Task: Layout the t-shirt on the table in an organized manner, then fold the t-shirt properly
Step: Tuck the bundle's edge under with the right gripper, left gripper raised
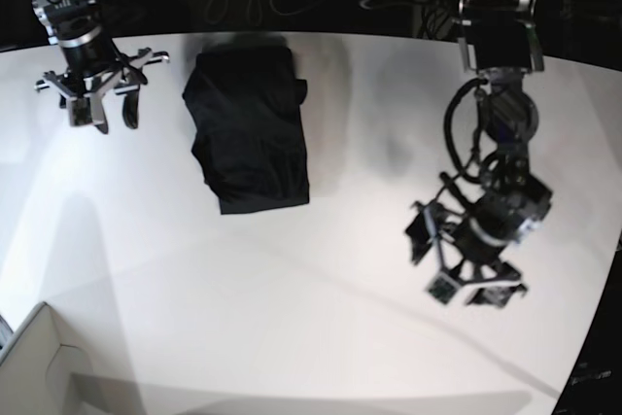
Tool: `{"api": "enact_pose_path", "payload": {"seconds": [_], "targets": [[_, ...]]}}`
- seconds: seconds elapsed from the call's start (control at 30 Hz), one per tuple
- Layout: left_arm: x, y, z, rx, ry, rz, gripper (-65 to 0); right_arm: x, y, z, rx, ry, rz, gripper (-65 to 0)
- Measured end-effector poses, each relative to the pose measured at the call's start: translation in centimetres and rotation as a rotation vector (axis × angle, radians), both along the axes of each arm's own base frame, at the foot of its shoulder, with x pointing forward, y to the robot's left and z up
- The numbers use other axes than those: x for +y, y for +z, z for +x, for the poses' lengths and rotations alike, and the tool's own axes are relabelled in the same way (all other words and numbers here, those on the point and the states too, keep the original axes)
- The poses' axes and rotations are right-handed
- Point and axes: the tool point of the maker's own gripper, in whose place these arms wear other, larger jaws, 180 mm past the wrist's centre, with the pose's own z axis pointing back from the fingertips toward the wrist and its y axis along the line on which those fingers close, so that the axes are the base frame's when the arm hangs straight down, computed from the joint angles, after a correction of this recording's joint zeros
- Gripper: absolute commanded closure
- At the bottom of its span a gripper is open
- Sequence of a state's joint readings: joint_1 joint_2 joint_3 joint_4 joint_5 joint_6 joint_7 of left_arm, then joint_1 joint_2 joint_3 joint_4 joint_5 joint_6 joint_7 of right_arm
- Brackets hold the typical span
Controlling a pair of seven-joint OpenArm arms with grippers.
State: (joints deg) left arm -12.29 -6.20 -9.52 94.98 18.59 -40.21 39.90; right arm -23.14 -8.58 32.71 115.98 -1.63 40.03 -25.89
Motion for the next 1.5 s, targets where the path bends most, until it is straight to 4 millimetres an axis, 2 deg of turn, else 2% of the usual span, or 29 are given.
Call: {"api": "enact_pose_path", "payload": {"seconds": [0.03, 0.1, 0.17, 0.23, 0.37, 0.5, 0.6, 0.67, 0.8, 0.93, 1.07, 1.27, 1.4, 1.5], "targets": [[2.5, -0.7, -1.2, 0.024, 0.074, 0.017, -52.9, 0.4, -0.1, 0.2, 0.0, 0.0, 0.014, -10.9], [5.9, -1.5, -3.6, 0.056, 0.177, 0.027, -52.9, 0.6, 0.0, 0.5, -0.008, 0.002, 0.02, -2.0], [8.0, -1.8, -5.7, 0.071, 0.242, 0.035, -52.9, 0.5, 0.3, 0.9, -0.017, 0.004, 0.015, 0.0], [10.0, -2.1, -7.7, 0.094, 0.305, 0.054, -52.9, 2.2, 0.3, 1.6, -0.018, 0.054, 0.025, 0.0], [12.8, -3.2, -12.2, 0.171, 0.407, 0.098, -52.8, 7.4, 0.5, 2.5, -0.041, 0.182, 0.102, 0.0], [14.5, -5.2, -16.6, 0.262, 0.474, 0.128, -52.8, 11.6, -0.5, 1.1, 0.006, 0.291, 0.149, 0.0], [15.1, -6.3, -18.7, 0.305, 0.519, 0.111, -52.4, 15.1, -0.9, -0.1, 0.031, 0.377, 0.201, 0.0], [15.6, -6.2, -19.1, 0.304, 0.546, 0.105, -47.0, 16.3, -1.0, -0.6, 0.037, 0.408, 0.217, 0.0], [16.1, -6.3, -19.6, 0.305, 0.573, 0.096, -21.3, 17.8, -1.0, -1.0, 0.042, 0.442, 0.247, 0.0], [15.4, -6.6, -19.6, 0.309, 0.573, 0.073, -1.3, 17.8, -3.4, -1.2, 0.106, 0.438, 0.252, 0.0], [14.9, -6.9, -19.6, 0.315, 0.572, 0.062, -1.1, 18.2, -4.6, -0.3, 0.112, 0.436, 0.282, 0.0], [14.6, -7.2, -19.6, 0.322, 0.572, 0.05, -0.3, 19.0, -7.8, -1.2, 0.199, 0.434, 0.335, 0.0], [14.5, -7.2, -19.7, 0.324, 0.571, 0.05, -0.1, 18.8, -7.5, -0.5, 0.19, 0.438, 0.316, 0.0], [14.5, -7.3, -19.8, 0.327, 0.57, 0.048, -0.1, 17.6, -5.4, 0.2, 0.134, 0.422, 0.272, 0.0]]}}
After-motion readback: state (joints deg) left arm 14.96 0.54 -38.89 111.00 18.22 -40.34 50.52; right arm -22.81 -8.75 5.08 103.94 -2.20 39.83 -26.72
